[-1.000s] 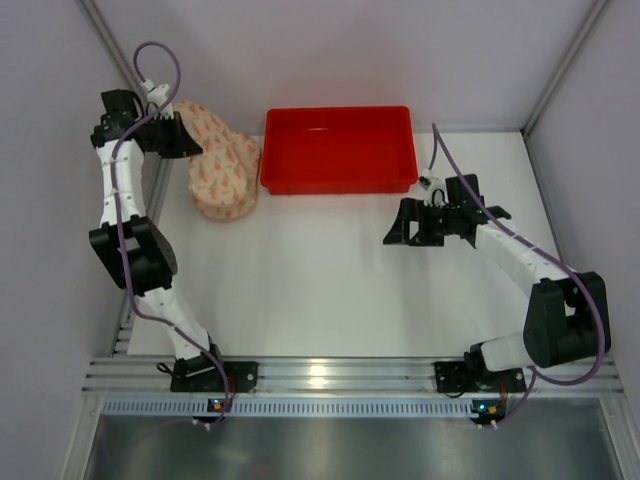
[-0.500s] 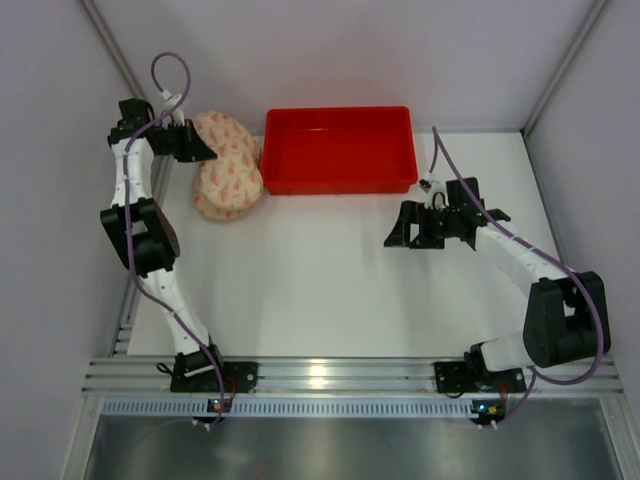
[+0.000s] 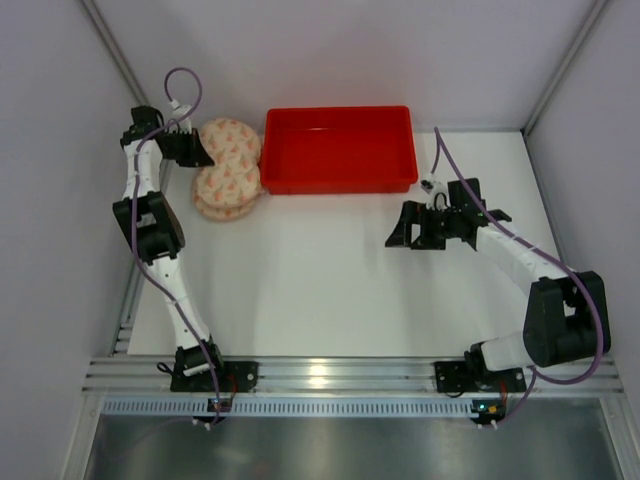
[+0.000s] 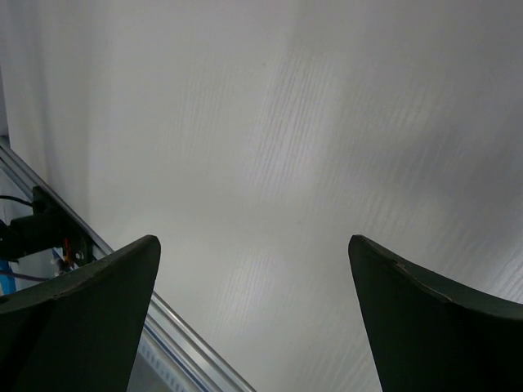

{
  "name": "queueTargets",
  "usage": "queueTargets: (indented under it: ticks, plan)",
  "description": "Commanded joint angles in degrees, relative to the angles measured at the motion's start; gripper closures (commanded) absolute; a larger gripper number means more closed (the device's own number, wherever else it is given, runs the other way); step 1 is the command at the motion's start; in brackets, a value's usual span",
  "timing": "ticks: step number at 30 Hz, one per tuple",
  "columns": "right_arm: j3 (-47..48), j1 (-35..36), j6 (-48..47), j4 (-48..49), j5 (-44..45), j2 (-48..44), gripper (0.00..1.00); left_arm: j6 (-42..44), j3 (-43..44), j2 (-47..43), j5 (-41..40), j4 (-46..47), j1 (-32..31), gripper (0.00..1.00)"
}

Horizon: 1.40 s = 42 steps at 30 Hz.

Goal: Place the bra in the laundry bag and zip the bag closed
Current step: Place the laundry bag inside the laundry bag, then reset both arms

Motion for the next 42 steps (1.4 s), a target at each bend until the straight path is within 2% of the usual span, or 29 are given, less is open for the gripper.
queueTargets:
  ticks: [1,2,3,5,6,10,16,18,19,22,23,25,26,28,29,31,34,37,42]
  plan:
    - [-0.1,-0.9,-0.1,2.2,-0.7,-1.3,0.01,2.7,2.7,0.1,-4.3,2.6,0.0,0.89]
    - [0.0,-0.9,-0.3,2.2,-0.7,-1.3,0.01,2.0,2.5,0.1,-5.4,3.1,0.1,0.75]
    - [0.2,-0.9,-0.4,2.1,-0.7,-1.3,0.01,1.6,2.2,-0.1,-6.5,3.5,0.1,0.65]
    - [0.6,-1.0,-1.0,1.5,-0.7,-1.3,0.01,-0.1,2.1,-1.0,-8.1,3.7,0.2,0.50]
    - [1.4,-1.1,-1.5,1.3,-0.6,-1.2,0.00,-0.7,1.9,-1.6,-8.5,3.7,0.2,0.02]
    - [6.8,-1.3,-4.8,-2.0,1.3,0.6,0.01,-1.0,-2.4,-8.0,-11.4,3.7,0.2,0.02]
    - [15.1,-3.2,-9.9,-9.5,3.0,1.4,0.01,-1.2,-12.0,-22.1,-23.2,3.6,0.3,0.02]
    - [17.3,-3.7,-12.1,-12.9,3.4,1.5,0.01,0.6,-17.8,-31.5,-24.5,3.6,0.2,0.02]
    - [17.7,-3.8,-12.6,-13.6,3.4,1.3,0.01,0.6,-20.1,-31.5,-24.7,3.4,0.2,0.02]
    - [17.4,-3.9,-14.4,-15.6,3.9,0.1,0.01,4.6,-27.5,-41.3,-22.8,2.8,-0.3,0.02]
    - [16.9,-3.8,-14.8,-15.6,3.8,-0.4,0.00,6.6,-33.1,-46.7,-23.3,3.0,-1.6,0.02]
    - [15.1,-3.8,-15.4,-16.1,3.4,-1.6,0.01,6.7,-38.7,-51.6,-25.3,2.8,-4.3,0.02]
    - [14.5,-3.8,-15.4,-16.1,2.7,-2.1,0.01,5.4,-44.0,-55.7,-26.1,3.0,-7.8,0.02]
    - [12.4,-3.8,-18.1,-16.3,2.0,-3.6,0.01,3.4,-48.6,-60.2,-29.0,2.9,-14.7,0.02]
    - [11.8,-3.8,-19.2,-16.4,1.8,-4.1,0.01,0.7,-53.2,-61.1,-29.8,3.1,-17.1,0.02]
    - [9.9,-3.6,-20.5,-16.8,1.7,-6.1,0.00,-2.3,-56.7,-62.5,-30.9,3.2,-25.2,0.02]
    - [7.0,-3.6,-23.0,-17.9,2.2,-9.1,0.01,-9.0,-62.4,-63.9,-31.1,5.5,-30.7,0.02]
    - [3.9,-3.4,-25.7,-18.5,2.9,-12.6,0.01,-11.2,-66.0,-64.7,-32.7,7.9,-33.4,0.02]
    - [-0.2,-3.1,-26.5,-18.1,6.2,-17.2,0.01,-13.3,-67.1,-64.8,-33.5,9.0,-33.9,0.02]
